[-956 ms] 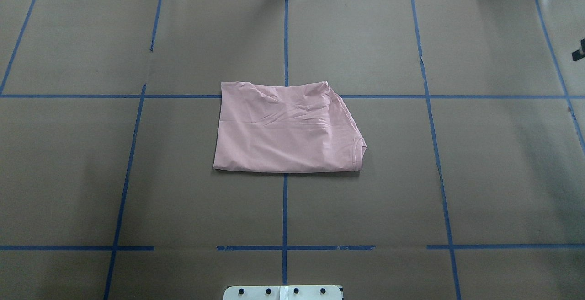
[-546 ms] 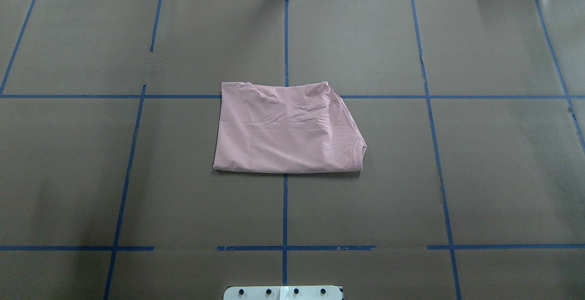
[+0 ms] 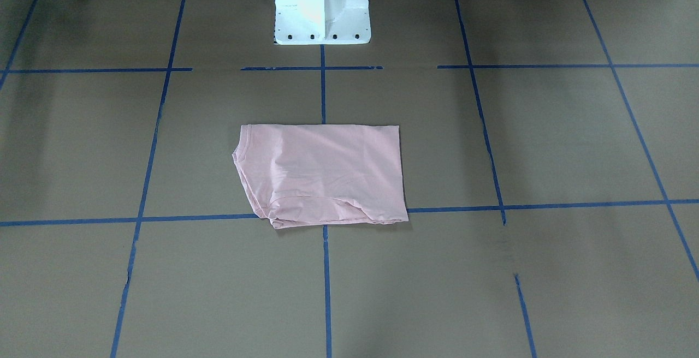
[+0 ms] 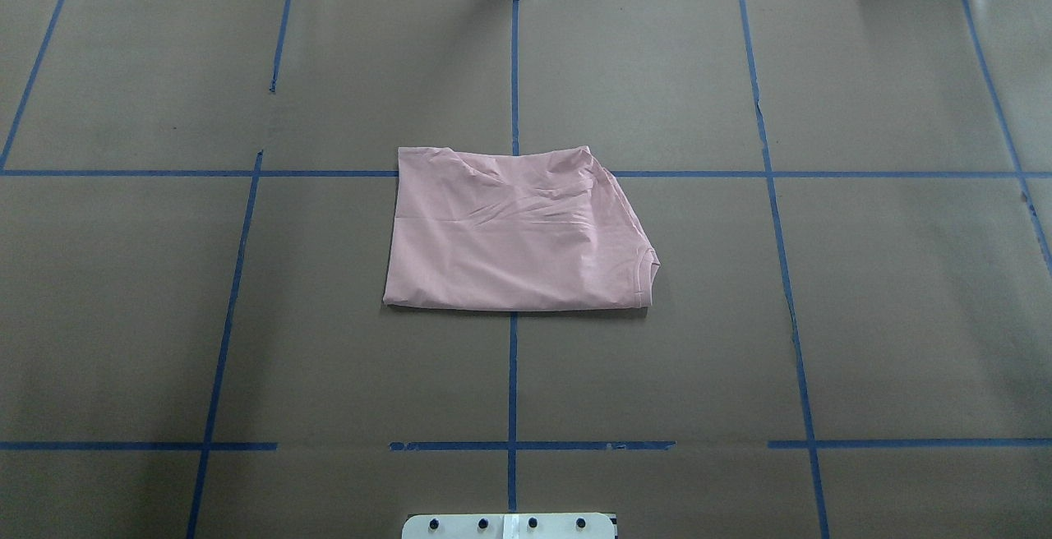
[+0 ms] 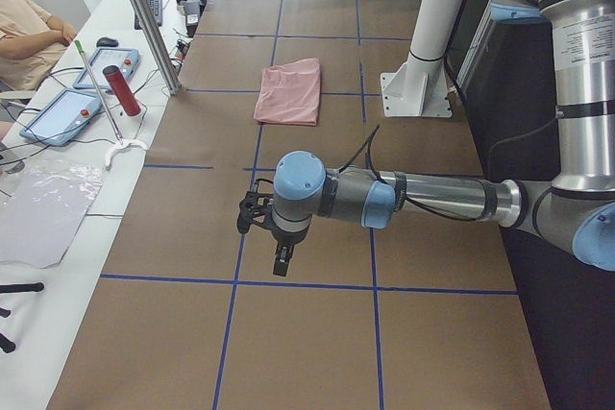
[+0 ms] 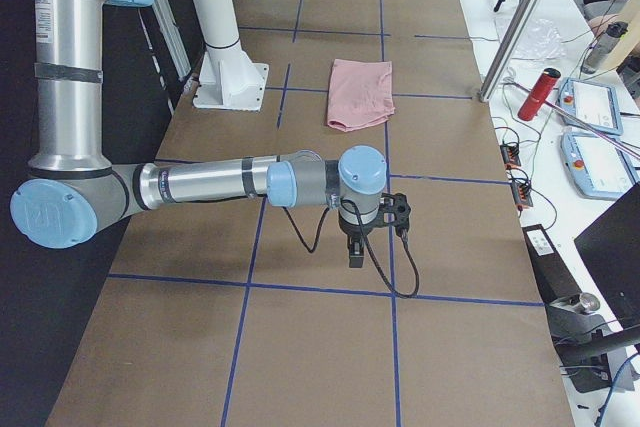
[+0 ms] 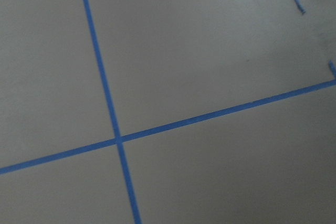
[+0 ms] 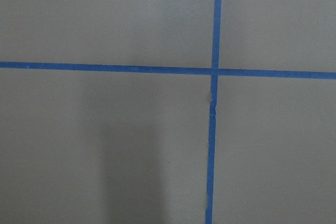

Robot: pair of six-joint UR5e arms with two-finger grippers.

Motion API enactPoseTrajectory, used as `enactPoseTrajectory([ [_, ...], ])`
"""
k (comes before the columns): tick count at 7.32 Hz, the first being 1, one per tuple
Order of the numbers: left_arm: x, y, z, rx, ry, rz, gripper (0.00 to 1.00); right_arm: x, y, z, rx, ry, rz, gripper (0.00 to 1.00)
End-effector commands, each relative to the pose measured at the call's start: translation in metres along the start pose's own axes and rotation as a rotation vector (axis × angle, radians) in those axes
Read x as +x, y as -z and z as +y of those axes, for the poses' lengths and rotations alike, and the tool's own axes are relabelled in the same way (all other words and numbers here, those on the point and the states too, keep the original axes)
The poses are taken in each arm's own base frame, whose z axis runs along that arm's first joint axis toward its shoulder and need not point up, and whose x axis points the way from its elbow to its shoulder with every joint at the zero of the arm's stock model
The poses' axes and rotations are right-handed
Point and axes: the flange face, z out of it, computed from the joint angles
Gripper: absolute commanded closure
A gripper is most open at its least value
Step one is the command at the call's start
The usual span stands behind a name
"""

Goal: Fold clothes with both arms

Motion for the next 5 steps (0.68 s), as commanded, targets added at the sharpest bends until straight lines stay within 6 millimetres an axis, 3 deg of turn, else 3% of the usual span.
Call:
enactPoseTrajectory([
  [1,-0.006,-0.003,0.012,-0.031,0.033,0.004,0.00,-0.022,0.001,0.000,-0.052,-0.008,0.005,0.00],
  [5,0.005,0.006,0.011,-0.013,0.008,0.003,0.00,-0.031,0.006,-0.012,-0.041,-0.006,0.003,0.00],
])
